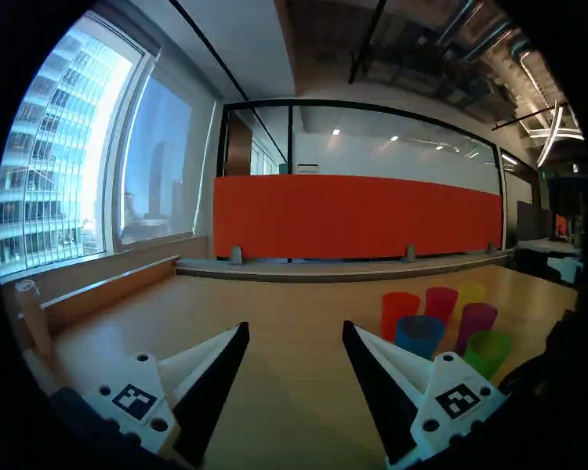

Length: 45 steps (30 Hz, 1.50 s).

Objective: Pour water

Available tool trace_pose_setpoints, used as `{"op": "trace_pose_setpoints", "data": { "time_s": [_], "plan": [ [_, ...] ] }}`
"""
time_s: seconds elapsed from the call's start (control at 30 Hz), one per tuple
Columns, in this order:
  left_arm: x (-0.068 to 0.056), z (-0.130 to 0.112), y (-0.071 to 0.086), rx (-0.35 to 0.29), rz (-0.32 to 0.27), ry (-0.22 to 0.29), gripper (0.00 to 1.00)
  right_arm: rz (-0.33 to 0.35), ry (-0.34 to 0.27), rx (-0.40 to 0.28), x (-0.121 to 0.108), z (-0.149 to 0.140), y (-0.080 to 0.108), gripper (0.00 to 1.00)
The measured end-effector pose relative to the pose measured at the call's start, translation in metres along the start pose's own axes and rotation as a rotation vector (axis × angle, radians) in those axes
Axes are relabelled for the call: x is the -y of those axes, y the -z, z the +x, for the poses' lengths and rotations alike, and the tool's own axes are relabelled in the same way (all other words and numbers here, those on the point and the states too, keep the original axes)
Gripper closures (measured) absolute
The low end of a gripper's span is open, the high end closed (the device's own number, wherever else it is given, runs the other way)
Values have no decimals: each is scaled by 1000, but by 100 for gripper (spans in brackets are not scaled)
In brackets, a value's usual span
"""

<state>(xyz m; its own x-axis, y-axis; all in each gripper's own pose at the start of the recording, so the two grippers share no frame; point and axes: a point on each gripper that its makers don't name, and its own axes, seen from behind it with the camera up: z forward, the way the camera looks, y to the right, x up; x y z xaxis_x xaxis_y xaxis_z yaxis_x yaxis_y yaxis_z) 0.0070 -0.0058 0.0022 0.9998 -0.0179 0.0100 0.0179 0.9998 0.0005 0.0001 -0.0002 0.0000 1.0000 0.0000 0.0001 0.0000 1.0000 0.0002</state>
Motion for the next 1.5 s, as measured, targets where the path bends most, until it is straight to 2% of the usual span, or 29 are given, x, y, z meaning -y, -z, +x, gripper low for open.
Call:
{"op": "trace_pose_setpoints", "data": {
  "time_s": [0.2,0.4,0.5,0.7,1.0,1.1,1.27,1.5],
  "plan": [
    [7,36,1,-8,-14,9,12,34,-7,23,18,16,0,1],
    [11,76,1,-14,-31,11,12,64,-48,35,26,48,-4,1],
    [9,93,0,-6,-53,23,12,78,-68,32,26,65,-5,1],
    [5,124,-4,-6,-99,29,12,83,-55,22,21,92,-8,1],
    [7,168,-8,-29,-119,13,12,94,-25,10,19,127,-11,1],
    [2,179,-8,-34,-143,5,12,100,-17,6,19,134,-12,1],
    [-10,181,-9,-17,-199,5,12,135,-13,15,24,131,-13,1],
    [-31,181,-10,1,-301,14,12,255,-15,26,48,129,-8,1]
  ]
}}
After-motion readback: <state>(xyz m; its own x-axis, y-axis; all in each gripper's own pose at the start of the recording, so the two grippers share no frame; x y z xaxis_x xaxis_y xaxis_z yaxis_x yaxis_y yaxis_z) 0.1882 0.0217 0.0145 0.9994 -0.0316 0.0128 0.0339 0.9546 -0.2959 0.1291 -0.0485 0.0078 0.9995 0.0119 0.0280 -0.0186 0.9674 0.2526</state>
